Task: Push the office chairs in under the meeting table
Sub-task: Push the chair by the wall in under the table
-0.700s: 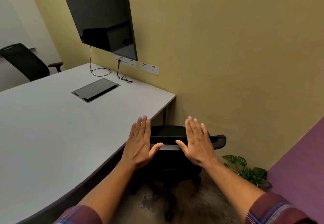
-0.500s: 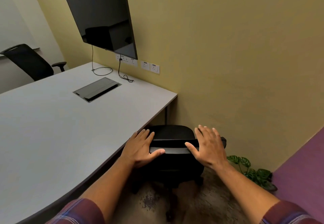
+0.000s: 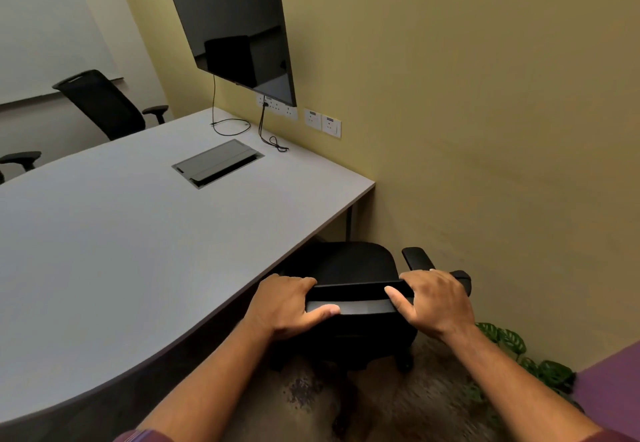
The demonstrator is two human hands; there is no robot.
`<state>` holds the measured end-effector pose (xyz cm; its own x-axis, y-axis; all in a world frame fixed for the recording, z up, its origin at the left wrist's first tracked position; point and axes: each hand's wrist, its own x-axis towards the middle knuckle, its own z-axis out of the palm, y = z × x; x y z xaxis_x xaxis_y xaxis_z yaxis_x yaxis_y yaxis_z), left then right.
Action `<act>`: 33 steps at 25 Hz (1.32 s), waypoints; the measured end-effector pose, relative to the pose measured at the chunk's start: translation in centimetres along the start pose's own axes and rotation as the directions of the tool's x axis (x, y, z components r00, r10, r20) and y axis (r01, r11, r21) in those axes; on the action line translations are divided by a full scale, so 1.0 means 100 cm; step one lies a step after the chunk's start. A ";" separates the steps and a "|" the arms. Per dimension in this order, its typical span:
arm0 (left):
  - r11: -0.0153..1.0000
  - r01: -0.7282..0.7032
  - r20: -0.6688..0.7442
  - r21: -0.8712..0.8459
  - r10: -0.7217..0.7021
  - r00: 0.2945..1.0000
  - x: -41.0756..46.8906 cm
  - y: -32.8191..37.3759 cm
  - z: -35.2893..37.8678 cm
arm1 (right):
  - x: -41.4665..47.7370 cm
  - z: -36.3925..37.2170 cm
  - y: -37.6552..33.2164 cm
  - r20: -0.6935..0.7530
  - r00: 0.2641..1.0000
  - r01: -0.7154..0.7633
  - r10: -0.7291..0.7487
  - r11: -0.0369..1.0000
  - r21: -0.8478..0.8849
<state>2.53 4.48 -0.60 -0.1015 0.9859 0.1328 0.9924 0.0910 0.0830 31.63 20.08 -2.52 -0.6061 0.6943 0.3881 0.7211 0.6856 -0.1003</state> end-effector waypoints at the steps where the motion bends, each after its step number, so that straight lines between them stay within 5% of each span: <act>1: 1.000 0.011 0.004 0.003 -0.011 1.000 0.002 0.004 0.000 | 0.003 0.000 0.006 0.005 1.000 0.018 -0.018 1.000 0.006; 33: 0.962 0.266 -0.021 0.058 -0.265 0.964 0.073 0.012 0.015 | 0.173 0.069 0.081 -0.022 0.918 0.393 -0.395 0.906 0.156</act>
<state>3.11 12.03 -0.96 -0.3628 0.9232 0.1268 0.9318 0.3583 0.0574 24.66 39.20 -2.97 -0.8339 0.3621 0.4165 0.3626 0.9284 -0.0812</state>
